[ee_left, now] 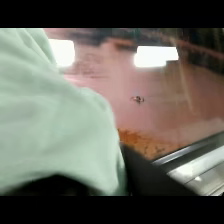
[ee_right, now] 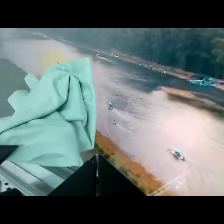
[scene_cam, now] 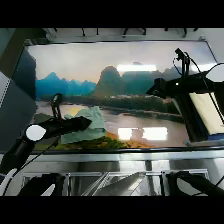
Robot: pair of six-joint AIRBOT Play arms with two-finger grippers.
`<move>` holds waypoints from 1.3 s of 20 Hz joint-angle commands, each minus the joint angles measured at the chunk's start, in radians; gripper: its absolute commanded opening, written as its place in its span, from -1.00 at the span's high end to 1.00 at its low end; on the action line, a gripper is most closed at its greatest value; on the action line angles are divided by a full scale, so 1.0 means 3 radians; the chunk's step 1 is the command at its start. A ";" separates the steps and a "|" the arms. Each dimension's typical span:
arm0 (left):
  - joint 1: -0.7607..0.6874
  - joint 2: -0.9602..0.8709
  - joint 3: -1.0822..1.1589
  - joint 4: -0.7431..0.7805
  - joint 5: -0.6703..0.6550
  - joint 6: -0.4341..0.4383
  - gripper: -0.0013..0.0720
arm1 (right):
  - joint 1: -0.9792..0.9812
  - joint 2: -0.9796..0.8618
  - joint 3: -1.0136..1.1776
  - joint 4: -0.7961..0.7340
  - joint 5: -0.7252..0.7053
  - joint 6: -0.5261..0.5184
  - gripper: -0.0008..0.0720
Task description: Fold the shirts.
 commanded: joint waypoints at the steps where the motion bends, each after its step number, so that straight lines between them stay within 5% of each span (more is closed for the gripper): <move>1: 0.0003 -0.0397 0.0312 0.0032 -0.0370 0.0284 -0.72 | -0.0057 0.0117 0.0000 -0.0200 0.0198 0.0117 0.91; 6: 0.1052 -0.0504 0.1069 0.0745 -0.1551 0.0654 -0.71 | -0.0056 0.0116 -0.0003 -0.0200 0.0301 0.0179 0.91; 11: 0.2113 0.0039 0.0306 0.0828 -0.1459 0.0444 -0.71 | 0.0094 0.0109 -0.0175 -0.0198 0.0066 0.0179 0.91; 17: 0.2368 -0.0402 -0.0421 0.0870 -0.1008 0.0431 -0.71 | 0.0412 0.0109 -0.0589 -0.0197 -0.0135 0.0179 0.91; 22: 0.2532 -0.1105 -0.0117 0.0313 -0.0912 0.0984 -0.71 | 0.0584 0.0109 -0.0704 -0.0197 -0.0093 0.0177 0.91; 26: 0.2529 -0.1408 0.0128 0.0060 -0.0898 0.1134 -0.71 | 0.0608 0.0109 -0.0704 -0.0200 -0.0113 0.0178 0.91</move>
